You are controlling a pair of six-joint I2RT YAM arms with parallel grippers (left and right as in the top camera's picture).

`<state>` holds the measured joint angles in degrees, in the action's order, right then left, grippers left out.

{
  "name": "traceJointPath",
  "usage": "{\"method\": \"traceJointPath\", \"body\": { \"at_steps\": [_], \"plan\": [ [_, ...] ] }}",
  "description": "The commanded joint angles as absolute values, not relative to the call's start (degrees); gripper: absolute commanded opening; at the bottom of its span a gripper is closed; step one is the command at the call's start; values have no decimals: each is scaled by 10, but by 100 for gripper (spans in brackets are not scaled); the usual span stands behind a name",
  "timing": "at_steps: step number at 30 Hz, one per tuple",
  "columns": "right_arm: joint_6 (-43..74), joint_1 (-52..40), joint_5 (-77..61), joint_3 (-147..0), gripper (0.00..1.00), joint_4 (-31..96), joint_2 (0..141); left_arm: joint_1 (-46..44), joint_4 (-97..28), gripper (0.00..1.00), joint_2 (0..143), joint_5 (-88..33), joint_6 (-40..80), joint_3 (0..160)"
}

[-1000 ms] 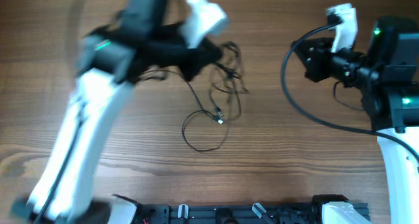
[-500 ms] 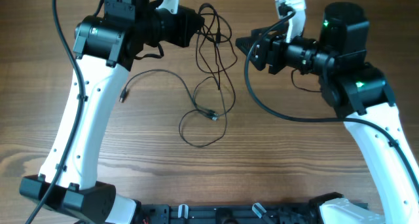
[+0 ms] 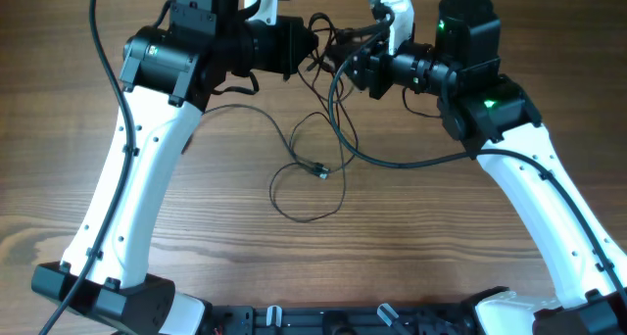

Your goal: Untangle cables

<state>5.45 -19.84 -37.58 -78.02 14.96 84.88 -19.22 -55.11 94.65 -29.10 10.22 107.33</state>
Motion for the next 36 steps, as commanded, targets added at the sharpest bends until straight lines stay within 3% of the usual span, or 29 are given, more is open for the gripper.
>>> {"method": "traceJointPath", "body": {
  "at_steps": [1,4,12,18,21,26,29,33,36],
  "plan": [
    [51,-200,-346,-785,4,172,856,-193,-553,4,932,-286,113,1076],
    [74,-186,-229,-785,5,205,857,-161,-592,4,880,-286,160,1083],
    [89,-59,-229,-785,5,202,857,145,-770,4,632,-243,183,1087],
    [92,57,-199,-785,4,170,857,275,-773,4,577,-177,190,1087],
    [122,135,-164,-785,4,86,857,303,-769,4,581,-177,189,1087],
    [96,286,127,-785,4,-97,860,310,-768,4,588,-147,189,1087],
    [43,380,126,-785,4,-217,875,310,-768,4,594,-135,189,1087],
    [35,467,118,-785,4,-280,893,310,-768,4,601,-107,189,1087],
    [31,495,71,-785,4,-257,895,310,-748,4,603,47,226,1087]
  ]
}}
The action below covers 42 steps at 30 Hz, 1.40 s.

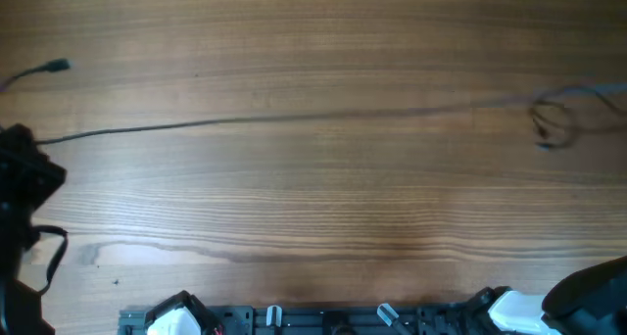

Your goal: Untangle cables

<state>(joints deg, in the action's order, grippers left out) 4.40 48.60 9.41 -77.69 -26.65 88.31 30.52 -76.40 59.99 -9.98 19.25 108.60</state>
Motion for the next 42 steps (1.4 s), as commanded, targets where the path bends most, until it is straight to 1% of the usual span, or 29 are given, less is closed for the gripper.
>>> {"method": "traceJointPath", "body": {
  "at_steps": [1,2,3,4,6,8,9,11,12,14,16,17,18,19,20,21,22,24,25,27,29,30,31,32,35,37,42],
  "plan": [
    [32,488,41,-785,4,-234,895,310,-723,4,602,134,249,1087],
    [39,481,21,-785,4,-216,895,310,-700,4,602,183,266,1087],
    [79,467,-1,-785,4,-181,895,310,-680,4,602,211,277,1087],
    [156,443,-52,-785,4,-134,895,310,-650,4,602,225,291,1087],
    [276,396,-166,-785,4,-87,896,310,-623,4,603,187,292,1087],
    [377,298,-263,-783,5,-91,902,310,-623,4,604,134,292,1087],
    [415,217,-288,-783,4,-121,907,310,-630,4,605,117,292,1087],
    [442,79,-271,-783,4,-184,918,310,-646,4,608,116,287,1087],
    [462,-13,-222,-783,4,-230,930,310,-658,4,609,116,288,1087],
    [508,-139,-137,-783,5,-284,952,310,-675,4,612,114,288,1087],
    [510,-208,-111,-783,4,-313,973,310,-680,4,618,109,288,1087],
    [477,-242,-92,-783,4,-297,986,310,-681,4,624,98,287,1087],
    [424,-254,-70,-783,4,-253,993,310,-684,4,632,74,287,1087],
    [392,-256,-52,-783,8,-210,996,310,-689,4,640,41,287,1087],
    [360,-255,-45,-783,49,-174,997,310,-691,4,649,0,287,1087],
    [291,-250,-42,-783,100,-131,997,308,-692,4,673,-90,275,1087],
    [236,-243,-49,-783,100,-112,997,297,-688,4,705,-192,260,1087],
    [202,-239,-56,-783,99,-97,995,269,-675,4,753,-322,234,1087],
    [164,-236,-76,-783,100,-86,992,241,-663,4,787,-406,214,1087],
    [42,-235,-179,-783,100,-76,991,176,-594,4,854,-619,169,1087],
    [45,-236,-224,-783,100,-62,990,135,-490,4,894,-750,188,1087],
    [45,-236,-272,-783,100,-61,988,118,-447,4,910,-769,233,1087],
    [43,-236,-373,-783,100,-85,986,97,-404,4,926,-769,293,1087],
    [11,-236,-469,-783,100,-126,986,81,-373,4,933,-769,331,1087],
    [0,-237,-618,-783,100,-198,986,70,-288,4,933,-769,444,1087],
    [-16,-245,-653,-783,99,-212,986,70,-243,4,933,-769,479,1087],
    [-11,-289,-656,-783,98,-215,986,70,-235,4,933,-769,485,1087]
  ]
}}
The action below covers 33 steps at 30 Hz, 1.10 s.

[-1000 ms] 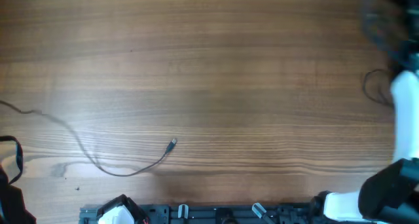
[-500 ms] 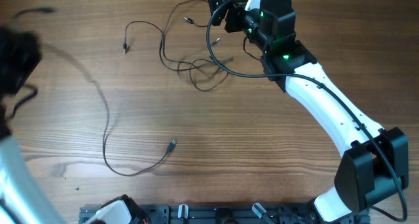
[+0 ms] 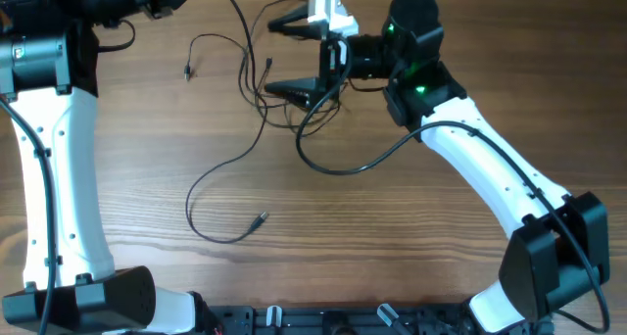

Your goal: Untangle cables

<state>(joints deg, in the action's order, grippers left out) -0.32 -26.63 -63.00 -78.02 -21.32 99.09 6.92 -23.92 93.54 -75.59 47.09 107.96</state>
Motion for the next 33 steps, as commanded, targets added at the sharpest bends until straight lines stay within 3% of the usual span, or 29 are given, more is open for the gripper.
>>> {"method": "traceJointPath", "body": {
  "at_steps": [1,4,5,6,7,8,9,10,12,14,15,16,18,22,25,29,32,33],
  "plan": [
    [-11,-303,-647,-783,96,-216,986,70,-235,4,933,-769,485,1087],
    [-15,-330,-613,-783,89,-214,986,70,-236,4,933,-772,485,1087],
    [-15,-335,-611,-783,72,-216,986,70,-235,4,933,-780,484,1087],
    [-15,-337,-611,-783,44,-216,986,70,-235,4,933,-783,484,1087],
    [-9,-338,-602,-783,5,-209,986,70,-235,4,933,-784,484,1087],
    [-8,-337,-592,-783,4,-200,986,70,-234,4,933,-784,484,1087],
    [-7,-336,-568,-783,4,-191,986,72,-233,11,932,-789,477,1087],
    [9,-327,-516,-783,4,-183,986,78,-247,49,925,-787,429,1087],
    [38,-299,-467,-783,4,-184,986,87,-357,98,895,-623,321,1087],
    [81,-260,-411,-783,5,-185,986,73,-491,99,854,-217,263,1087],
    [141,-228,-318,-783,4,-184,986,49,-536,99,839,-11,261,1087],
    [190,-197,-218,-784,4,-187,984,36,-564,99,830,81,260,1087],
    [167,-135,-106,-789,4,-245,975,30,-613,99,824,105,259,1087],
    [0,-29,37,-854,4,-361,946,19,-675,100,824,74,259,1087],
    [-93,44,65,-950,4,-396,941,-1,-697,100,824,63,258,1087],
    [-104,157,60,-1046,4,-396,943,-15,-719,99,824,63,259,1087],
    [-39,229,68,-1046,4,-222,959,-15,-723,99,824,63,258,1087],
    [93,275,122,-1046,4,-98,988,-18,-731,99,824,63,258,1087]
  ]
}}
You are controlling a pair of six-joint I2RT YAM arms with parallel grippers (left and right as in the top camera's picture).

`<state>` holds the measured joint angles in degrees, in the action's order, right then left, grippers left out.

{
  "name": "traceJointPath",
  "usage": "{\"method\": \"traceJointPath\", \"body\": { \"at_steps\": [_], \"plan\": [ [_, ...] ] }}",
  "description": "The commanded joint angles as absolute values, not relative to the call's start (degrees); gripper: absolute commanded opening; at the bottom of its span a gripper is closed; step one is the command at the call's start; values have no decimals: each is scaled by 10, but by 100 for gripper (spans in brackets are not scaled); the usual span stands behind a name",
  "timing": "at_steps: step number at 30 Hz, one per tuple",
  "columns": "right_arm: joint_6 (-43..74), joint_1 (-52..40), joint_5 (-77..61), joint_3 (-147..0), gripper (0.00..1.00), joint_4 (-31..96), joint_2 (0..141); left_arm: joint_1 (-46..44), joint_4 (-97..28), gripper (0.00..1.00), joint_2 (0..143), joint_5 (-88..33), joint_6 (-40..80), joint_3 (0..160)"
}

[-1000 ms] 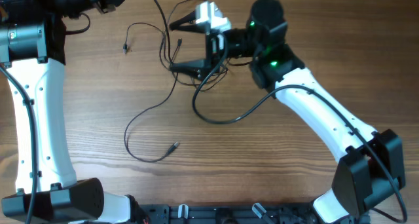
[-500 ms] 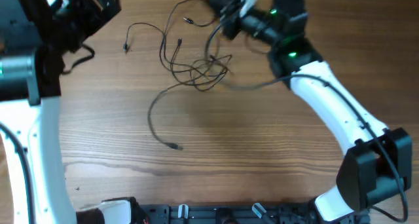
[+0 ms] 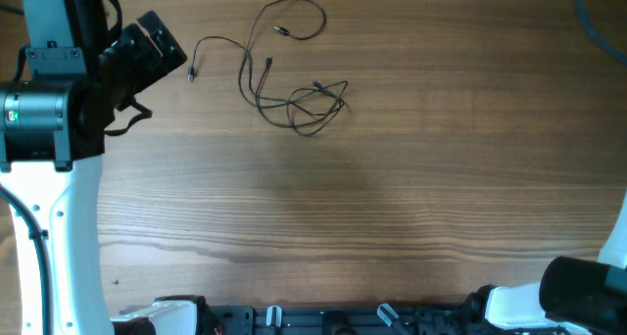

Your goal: Untangle cables

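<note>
A thin black cable (image 3: 294, 102) lies in a loose tangle on the wooden table (image 3: 372, 208) at the upper centre. One loop (image 3: 299, 12) reaches toward the far edge, and a free end (image 3: 192, 72) trails off to the left. My left gripper (image 3: 162, 46) hangs at the far left, a dark block pointing toward that free end and apart from it. Its fingers cannot be made out, so its state is unclear. My right gripper is out of view; only the right arm's base (image 3: 578, 296) shows at the lower right corner.
The left arm's white link (image 3: 69, 237) runs down the left edge. A thick dark arm cable (image 3: 591, 17) crosses the top right corner. A black rail (image 3: 323, 320) lines the near edge.
My right gripper stood open over the tangle at the top centre; now the right arm is pulled back out of view. The cable's long trailing loop is gone, and the cable lies bunched higher up.
First both grippers met over the cable at the top centre. Then both arms stood at the edges and a cable lay stretched straight across the table. Then my right gripper stood open over a tangle. Now a tangle lies alone, nothing touching it.
</note>
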<state>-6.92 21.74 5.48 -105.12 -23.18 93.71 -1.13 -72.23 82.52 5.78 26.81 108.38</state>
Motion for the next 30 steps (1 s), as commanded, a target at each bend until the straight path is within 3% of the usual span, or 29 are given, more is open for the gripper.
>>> {"method": "traceJointPath", "body": {
  "at_steps": [1,4,7,10,11,12,13,15,17,21,25,28,30],
  "plan": [
    [189,312,118,-1045,4,-7,1019,-19,-740,99,824,63,258,1087],
    [379,413,-96,-1045,4,155,1148,-22,-764,98,824,65,257,1087],
    [489,446,-276,-1045,4,167,1234,-22,-767,96,824,65,257,1087],
    [504,436,-282,-1045,4,164,1243,-24,-769,95,824,65,257,1087],
    [506,431,-297,-1045,9,147,1243,-25,-769,95,824,65,257,1087],
    [512,426,-324,-1045,70,124,1243,-25,-770,95,824,65,257,1087],
    [521,422,-351,-1045,100,105,1243,-25,-770,95,824,65,257,1087],
    [507,400,-424,-1045,100,29,1243,-25,-771,95,824,64,257,1087],
    [475,365,-406,-1045,100,48,1243,-25,-771,95,824,64,257,1087],
    [501,270,-92,-1045,100,289,1243,-25,-772,95,824,64,257,1087],
    [522,187,86,-1044,100,240,1243,-25,-778,94,824,64,257,1087],
    [506,178,17,-1044,100,263,1225,-25,-779,94,824,64,257,1087],
    [507,176,-98,-1044,100,368,1206,-25,-778,94,825,64,257,1087]
  ]
}}
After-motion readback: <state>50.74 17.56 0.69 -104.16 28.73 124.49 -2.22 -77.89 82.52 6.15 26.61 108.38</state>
